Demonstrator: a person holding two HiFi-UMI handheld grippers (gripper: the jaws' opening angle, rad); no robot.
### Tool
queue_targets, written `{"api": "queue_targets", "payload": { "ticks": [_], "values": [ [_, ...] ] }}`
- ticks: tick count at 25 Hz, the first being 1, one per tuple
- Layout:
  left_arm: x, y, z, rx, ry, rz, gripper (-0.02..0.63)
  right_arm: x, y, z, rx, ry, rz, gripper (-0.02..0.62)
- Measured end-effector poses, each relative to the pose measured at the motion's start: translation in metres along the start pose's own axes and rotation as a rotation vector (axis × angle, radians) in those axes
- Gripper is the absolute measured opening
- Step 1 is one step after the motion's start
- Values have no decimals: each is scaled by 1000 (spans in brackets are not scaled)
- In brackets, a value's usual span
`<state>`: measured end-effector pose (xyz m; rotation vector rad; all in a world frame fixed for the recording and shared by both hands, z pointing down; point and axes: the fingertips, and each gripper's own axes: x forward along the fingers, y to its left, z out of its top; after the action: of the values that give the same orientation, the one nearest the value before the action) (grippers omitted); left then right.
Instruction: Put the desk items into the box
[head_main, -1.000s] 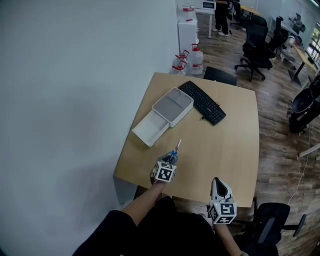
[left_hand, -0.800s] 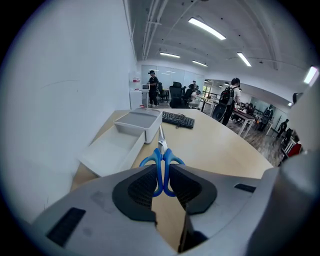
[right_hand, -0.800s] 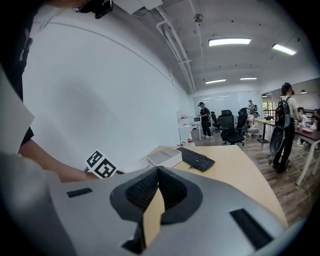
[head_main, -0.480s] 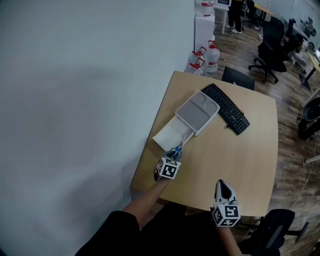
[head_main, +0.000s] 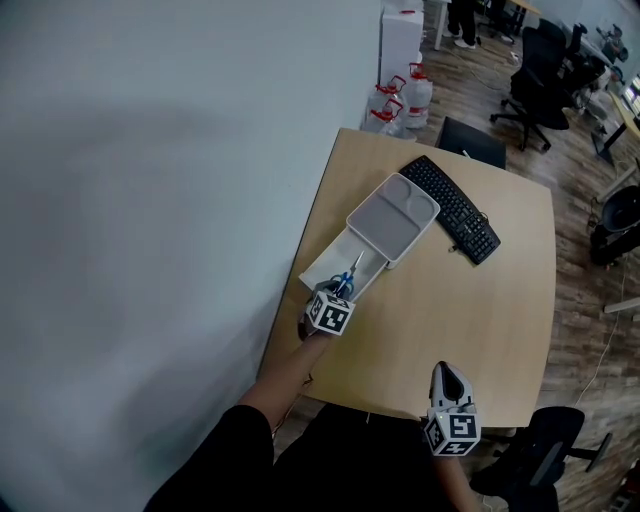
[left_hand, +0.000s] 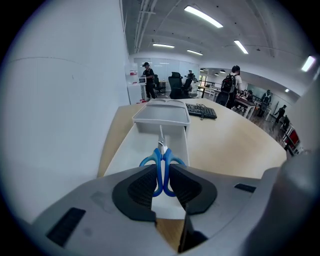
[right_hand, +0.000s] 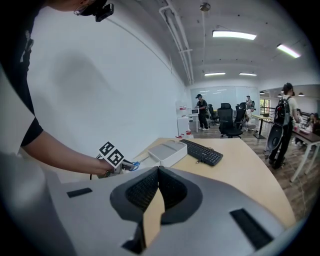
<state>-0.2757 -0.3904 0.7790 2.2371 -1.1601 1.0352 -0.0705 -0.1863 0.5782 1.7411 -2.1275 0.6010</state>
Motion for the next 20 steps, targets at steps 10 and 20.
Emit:
{"api": "queue_targets", "payload": {
  "ticks": [10,20],
  "values": [
    [49,-1,-4,110,125,-55,85,19,-15,4,18,12,-39,60],
    [63,3,-6,104,147,-33,86,26,-34,6,41,21,-74,60]
  ]
}}
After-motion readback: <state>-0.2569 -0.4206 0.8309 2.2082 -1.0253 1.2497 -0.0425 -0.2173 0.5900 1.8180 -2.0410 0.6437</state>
